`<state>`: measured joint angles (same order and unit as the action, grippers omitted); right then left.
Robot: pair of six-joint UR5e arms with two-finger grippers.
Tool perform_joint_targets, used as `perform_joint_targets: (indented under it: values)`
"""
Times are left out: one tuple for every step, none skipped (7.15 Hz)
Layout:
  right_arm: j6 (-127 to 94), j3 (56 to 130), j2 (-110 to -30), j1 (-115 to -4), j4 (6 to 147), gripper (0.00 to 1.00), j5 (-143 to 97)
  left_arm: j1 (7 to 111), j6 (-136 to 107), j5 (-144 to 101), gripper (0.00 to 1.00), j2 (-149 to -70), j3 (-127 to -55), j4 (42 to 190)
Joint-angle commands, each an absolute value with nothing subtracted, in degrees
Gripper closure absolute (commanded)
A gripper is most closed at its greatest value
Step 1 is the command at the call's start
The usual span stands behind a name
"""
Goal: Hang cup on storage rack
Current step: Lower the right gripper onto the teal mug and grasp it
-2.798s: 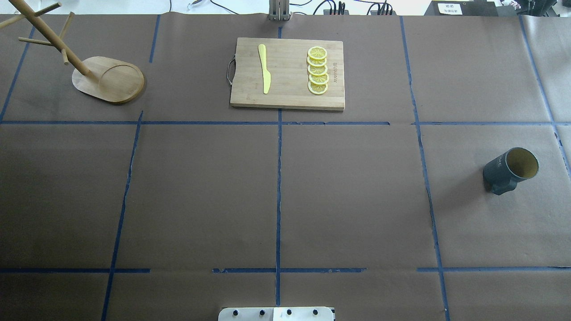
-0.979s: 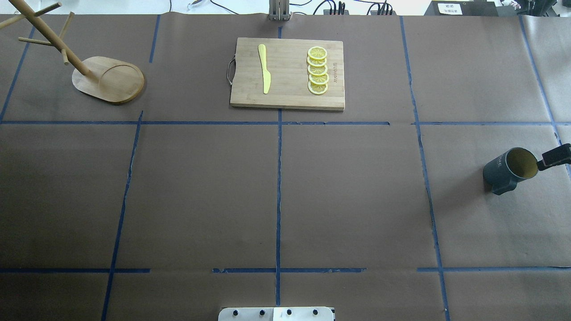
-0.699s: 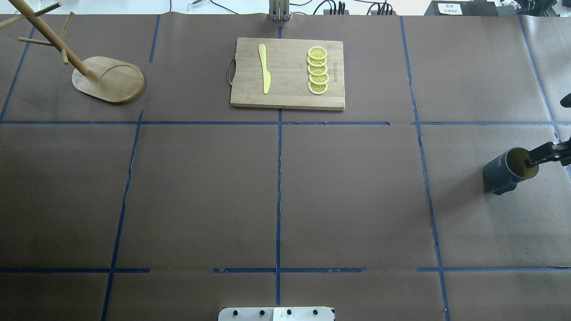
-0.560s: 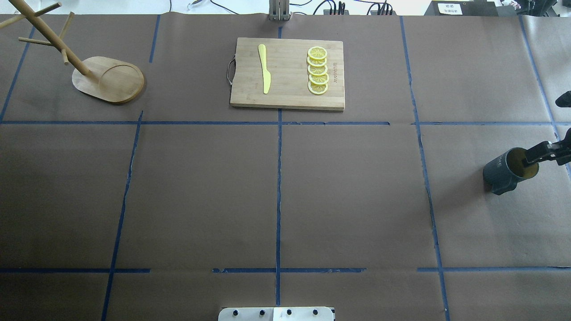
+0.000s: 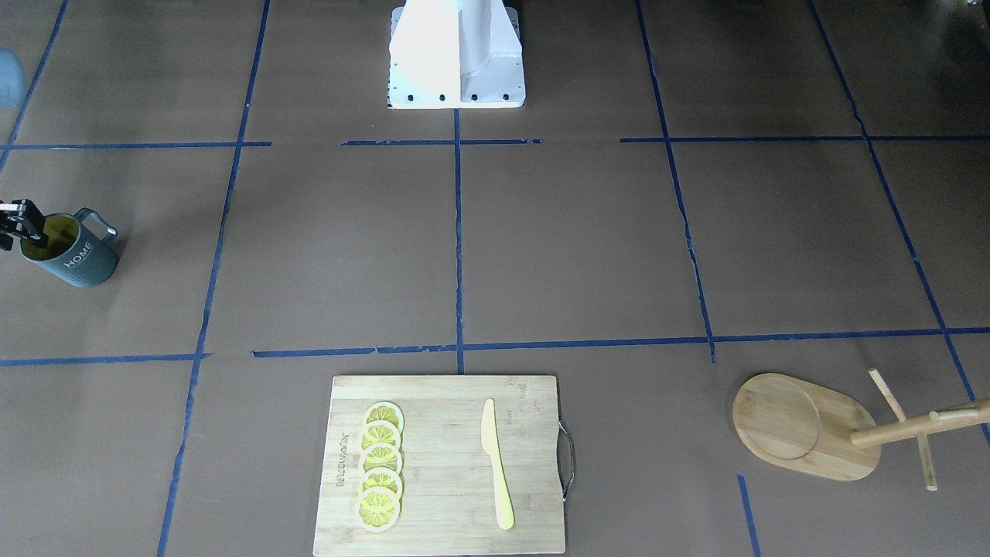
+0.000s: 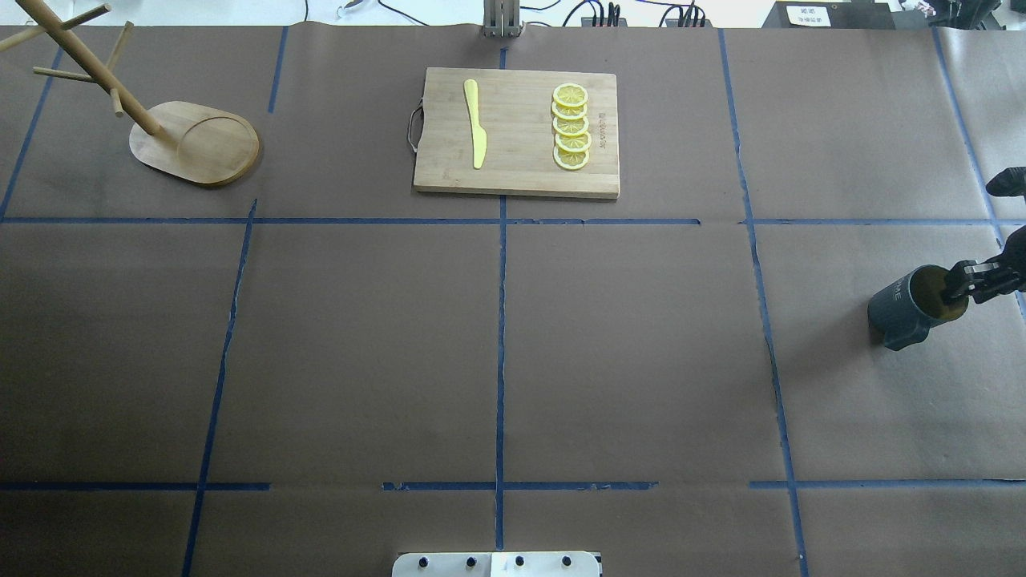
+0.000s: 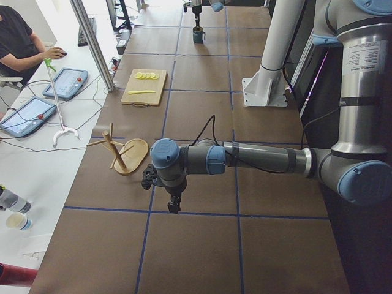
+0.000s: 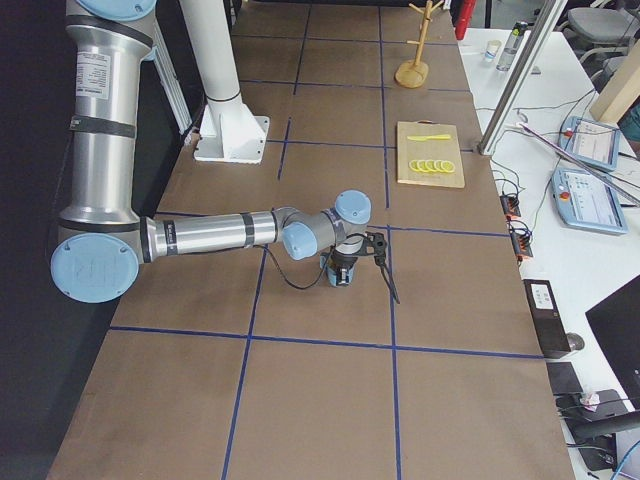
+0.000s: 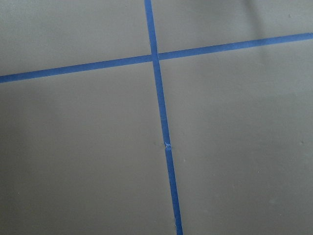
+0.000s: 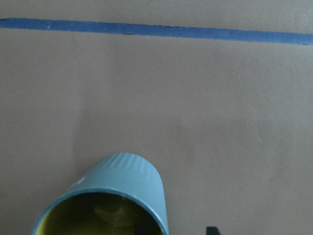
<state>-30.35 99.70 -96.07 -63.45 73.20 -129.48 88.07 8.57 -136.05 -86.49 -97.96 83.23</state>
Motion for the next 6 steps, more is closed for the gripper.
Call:
perform_joint_targets:
  values:
    - [-30.5,100.5,-95.9,-63.4,73.2,1.0,-130.0,88.1,8.6,-136.1,0.0,-86.5,-98.0,83.2]
    - [-34.9,103.6,-94.1,-62.9,73.9,1.0,-130.3,88.1,8.6,-136.1,0.0,-86.5,-98.0,83.2]
    - [-39.4,107.0,-93.0,-61.7,74.0,1.0,-131.6,88.1,8.5,-136.1,0.0,-86.5,-98.1,83.2]
    - [-48.2,109.2,-89.2,-58.5,73.9,1.0,-131.4,88.1,8.6,-136.1,0.0,-86.5,-98.1,83.2]
    - [-61.2,109.8,-82.3,-52.9,73.9,1.0,-129.8,88.1,8.5,-136.1,0.0,-86.4,-98.1,83.2]
    - [-68.3,109.8,-76.9,-47.3,74.3,1.0,-128.4,88.1,8.6,-136.1,0.0,-86.5,-98.1,83.2]
